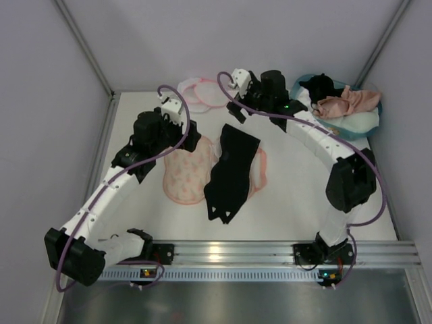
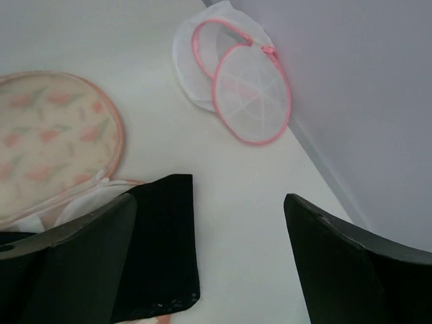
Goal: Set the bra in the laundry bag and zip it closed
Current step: Place the bra in the laundry bag, then adjust the bra at the center of the board.
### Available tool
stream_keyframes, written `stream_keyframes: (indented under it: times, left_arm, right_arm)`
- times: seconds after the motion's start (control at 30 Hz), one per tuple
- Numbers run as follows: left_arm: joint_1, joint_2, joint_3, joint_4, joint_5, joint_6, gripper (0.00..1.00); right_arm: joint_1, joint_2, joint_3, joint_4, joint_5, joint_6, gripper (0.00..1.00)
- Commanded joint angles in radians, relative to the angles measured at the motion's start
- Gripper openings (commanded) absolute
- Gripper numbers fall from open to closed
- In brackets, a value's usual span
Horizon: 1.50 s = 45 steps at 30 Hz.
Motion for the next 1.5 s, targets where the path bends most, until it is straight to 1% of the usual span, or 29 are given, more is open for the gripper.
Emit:
stream_keyframes:
  times: [0.0,0.03,0.07,0.1,0.13,0.17,0.2,0.23,0.27,0.3,0.33,0.37,0.43,0.47,0.5,0.53,0.57,0.63,0.67,0.8,1.0,1.03,1.2,1.3,1.33,1.37,1.4,1.47]
  left_arm:
    - [0.006,0.016,0.011,-0.021,0.151,0.057,0.96]
    - [0.006,0.027,0.015,-0.049,0.211,0.08,0.95]
    - [0.006,0.05,0.021,-0.081,0.269,0.114,0.92]
    - [0.006,0.062,0.031,-0.17,0.397,0.195,0.92]
    - [0.006,0.073,0.035,-0.218,0.458,0.249,0.91]
    - [0.004,0.09,0.04,-0.276,0.504,0.368,0.89]
    - [0.003,0.093,0.034,-0.354,0.542,0.424,0.88]
    - [0.003,0.091,0.026,-0.399,0.581,0.488,0.88]
    - [-0.005,0.082,0.017,-0.433,0.581,0.615,0.88]
    - [-0.014,0.079,-0.001,-0.462,0.57,0.677,0.88]
    - [-0.031,0.076,-0.012,-0.526,0.54,0.74,0.88]
    - [-0.075,0.071,-0.023,-0.554,0.524,0.856,0.87]
    - [-0.132,0.062,-0.081,-0.563,0.478,0.927,0.87]
    - [-0.193,0.061,-0.101,-0.563,0.443,0.985,0.87]
    - [-0.223,0.062,-0.135,-0.563,0.417,1.005,0.87]
    - [-0.293,0.08,-0.149,-0.562,0.397,1.024,0.86]
    - [-0.322,0.093,-0.164,-0.559,0.377,1.05,0.85]
    - [-0.365,0.123,-0.173,-0.542,0.369,1.056,0.85]
    - [-0.399,0.157,-0.178,-0.509,0.363,1.053,0.84]
    - [-0.444,0.231,-0.175,-0.416,0.348,1.047,0.83]
    - [-0.499,0.357,-0.175,-0.37,0.317,1.065,0.74]
    - [-0.503,0.381,-0.176,-0.367,0.316,1.076,0.7]
    - [-0.527,0.415,-0.19,-0.335,0.3,1.076,0.58]
    - [-0.55,0.439,-0.209,-0.315,0.276,1.076,0.46]
    - [-0.559,0.455,-0.216,-0.312,0.262,1.075,0.37]
    - [-0.563,0.462,-0.219,-0.313,0.254,1.073,0.32]
    - [-0.572,0.469,-0.222,-0.313,0.25,1.072,0.21]
    - [-0.576,0.467,-0.227,-0.315,0.247,1.056,0.11]
  right_arm:
    - [-0.046,-0.11,0.019,-0.107,-0.048,0.183,0.91]
    - [-0.058,-0.098,0.031,-0.146,-0.089,0.216,0.83]
    - [-0.067,-0.088,0.043,-0.221,-0.112,0.287,0.81]
    - [-0.092,-0.076,0.056,-0.246,-0.149,0.325,0.8]
    - [-0.103,-0.075,0.054,-0.269,-0.174,0.362,0.78]
    - [-0.127,-0.072,0.042,-0.287,-0.191,0.432,0.77]
    - [-0.138,-0.073,0.028,-0.29,-0.212,0.466,0.77]
    - [-0.149,-0.076,0.016,-0.289,-0.225,0.494,0.76]
    - [-0.168,-0.078,-0.001,-0.287,-0.234,0.519,0.75]
    - [-0.175,-0.082,-0.03,-0.28,-0.235,0.519,0.76]
    - [-0.182,-0.087,-0.045,-0.274,-0.234,0.52,0.76]
    - [-0.192,-0.087,-0.07,-0.261,-0.232,0.525,0.75]
    - [-0.201,-0.081,-0.079,-0.244,-0.242,0.566,0.76]
    - [-0.207,-0.076,-0.079,-0.244,-0.246,0.58,0.76]
    - [-0.215,-0.065,-0.079,-0.246,-0.252,0.585,0.77]
    - [-0.218,-0.062,-0.079,-0.246,-0.255,0.589,0.77]
    - [-0.225,-0.059,-0.081,-0.246,-0.255,0.59,0.78]
    - [-0.231,-0.056,-0.084,-0.247,-0.254,0.593,0.78]
    - [-0.242,-0.053,-0.09,-0.249,-0.254,0.6,0.79]
    - [-0.274,-0.044,-0.119,-0.257,-0.286,0.631,0.79]
    - [-0.308,-0.058,-0.168,-0.247,-0.303,0.634,0.78]
    - [-0.314,-0.058,-0.174,-0.247,-0.304,0.636,0.78]
    - [-0.336,-0.056,-0.199,-0.235,-0.314,0.642,0.77]
    - [-0.34,-0.053,-0.216,-0.232,-0.317,0.643,0.77]
    - [-0.342,-0.05,-0.225,-0.232,-0.32,0.649,0.77]
    - [-0.342,-0.047,-0.229,-0.231,-0.324,0.652,0.77]
    - [-0.343,-0.045,-0.232,-0.23,-0.327,0.657,0.76]
    - [-0.345,-0.044,-0.248,-0.229,-0.331,0.659,0.76]
